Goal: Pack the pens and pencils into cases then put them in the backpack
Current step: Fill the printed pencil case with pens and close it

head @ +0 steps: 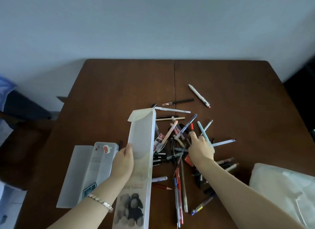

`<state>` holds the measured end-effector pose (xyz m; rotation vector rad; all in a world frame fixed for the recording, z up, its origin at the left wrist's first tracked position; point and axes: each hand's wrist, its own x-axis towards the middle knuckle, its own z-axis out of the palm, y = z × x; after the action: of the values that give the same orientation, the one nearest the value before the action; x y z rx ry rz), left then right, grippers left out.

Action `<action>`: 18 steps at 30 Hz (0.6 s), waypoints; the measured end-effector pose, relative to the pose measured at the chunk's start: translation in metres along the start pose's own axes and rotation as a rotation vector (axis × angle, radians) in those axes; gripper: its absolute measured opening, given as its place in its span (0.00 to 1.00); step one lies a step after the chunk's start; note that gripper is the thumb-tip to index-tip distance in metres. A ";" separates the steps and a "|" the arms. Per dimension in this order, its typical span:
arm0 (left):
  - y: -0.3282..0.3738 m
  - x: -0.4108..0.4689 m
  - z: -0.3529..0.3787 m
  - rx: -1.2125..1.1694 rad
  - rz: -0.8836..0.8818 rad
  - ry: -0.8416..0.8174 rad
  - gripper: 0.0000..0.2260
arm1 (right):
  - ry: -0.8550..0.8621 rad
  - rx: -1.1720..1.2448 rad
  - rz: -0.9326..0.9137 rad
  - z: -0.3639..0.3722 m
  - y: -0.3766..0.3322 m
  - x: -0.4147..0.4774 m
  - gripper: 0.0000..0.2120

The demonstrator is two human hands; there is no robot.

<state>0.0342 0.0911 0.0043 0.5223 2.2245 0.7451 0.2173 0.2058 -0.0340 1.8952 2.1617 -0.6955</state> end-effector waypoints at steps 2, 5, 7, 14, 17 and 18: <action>-0.001 0.008 0.000 -0.003 -0.022 -0.019 0.15 | -0.015 0.096 -0.023 0.000 -0.003 0.001 0.15; -0.006 0.016 0.000 -0.001 -0.024 -0.048 0.13 | -0.020 0.444 -0.080 -0.008 -0.011 -0.007 0.12; -0.008 0.022 0.000 -0.012 -0.024 -0.055 0.14 | -0.139 0.756 -0.060 -0.023 -0.018 -0.014 0.16; -0.013 0.036 -0.002 0.043 0.036 -0.003 0.14 | -0.232 0.890 -0.138 -0.064 -0.034 -0.019 0.12; -0.018 0.033 -0.003 0.070 0.068 -0.018 0.15 | -0.397 0.847 0.004 -0.062 -0.051 -0.012 0.16; -0.019 0.032 -0.004 0.083 0.084 -0.024 0.15 | -0.461 0.821 0.066 -0.059 -0.058 -0.011 0.18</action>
<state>0.0077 0.0929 -0.0221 0.6653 2.2301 0.6874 0.1724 0.2189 0.0348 1.8108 1.6187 -1.9972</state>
